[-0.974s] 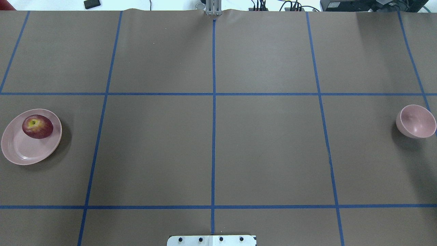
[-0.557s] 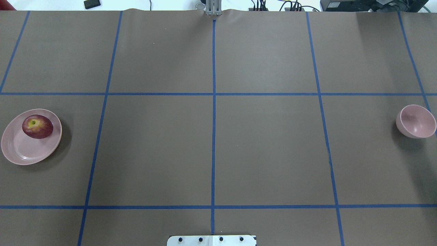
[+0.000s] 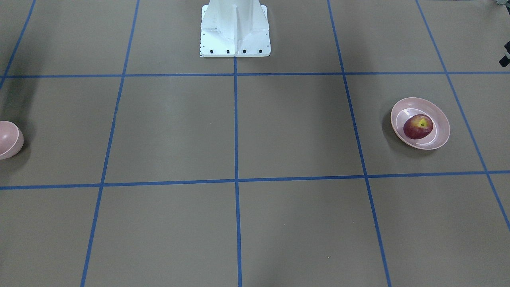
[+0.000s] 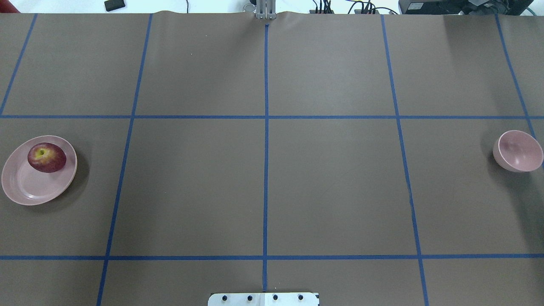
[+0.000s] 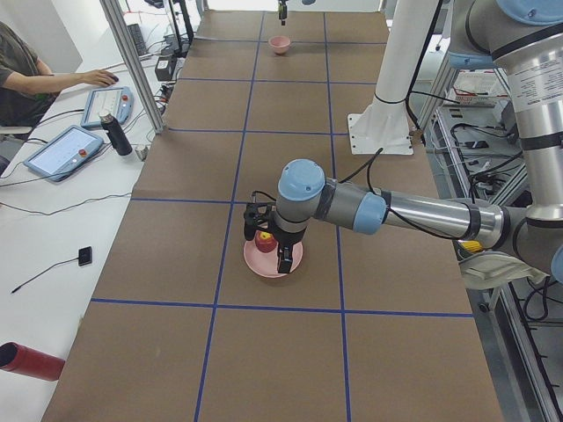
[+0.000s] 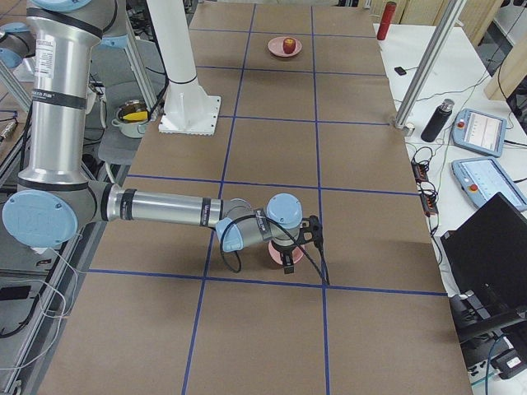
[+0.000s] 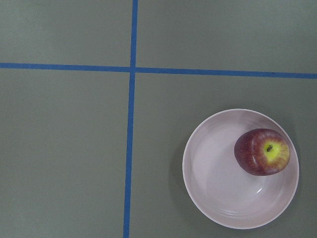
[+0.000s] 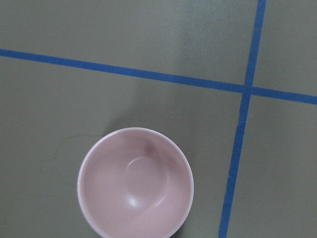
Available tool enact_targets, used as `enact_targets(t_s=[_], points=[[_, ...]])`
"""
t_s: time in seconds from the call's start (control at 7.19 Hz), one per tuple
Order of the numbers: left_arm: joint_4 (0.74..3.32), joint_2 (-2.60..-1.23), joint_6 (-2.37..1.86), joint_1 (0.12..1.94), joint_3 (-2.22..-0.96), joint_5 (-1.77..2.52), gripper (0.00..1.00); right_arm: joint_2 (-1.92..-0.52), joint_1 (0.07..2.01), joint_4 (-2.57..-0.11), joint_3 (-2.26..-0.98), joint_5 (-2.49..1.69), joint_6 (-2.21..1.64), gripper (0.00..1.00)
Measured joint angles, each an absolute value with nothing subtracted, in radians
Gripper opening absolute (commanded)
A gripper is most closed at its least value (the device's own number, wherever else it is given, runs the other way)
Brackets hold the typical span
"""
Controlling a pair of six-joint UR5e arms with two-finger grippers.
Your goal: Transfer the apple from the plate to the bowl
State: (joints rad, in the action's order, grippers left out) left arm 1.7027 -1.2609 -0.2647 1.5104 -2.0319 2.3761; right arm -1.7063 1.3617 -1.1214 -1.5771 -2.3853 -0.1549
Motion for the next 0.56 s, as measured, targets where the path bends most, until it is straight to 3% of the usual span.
enact_targets(t_s=[0.42, 0.56], points=[[1.703, -1.266, -0.269, 1.509, -2.029, 2.376, 0.98, -1.691, 1.291, -1.066, -1.518, -2.338, -0.181, 0.98], [1.703, -1.267, -0.271, 1.509, -2.028, 2.376, 0.98, -1.684, 1.276, -1.063, -1.500, -2.335, -0.190, 0.72]])
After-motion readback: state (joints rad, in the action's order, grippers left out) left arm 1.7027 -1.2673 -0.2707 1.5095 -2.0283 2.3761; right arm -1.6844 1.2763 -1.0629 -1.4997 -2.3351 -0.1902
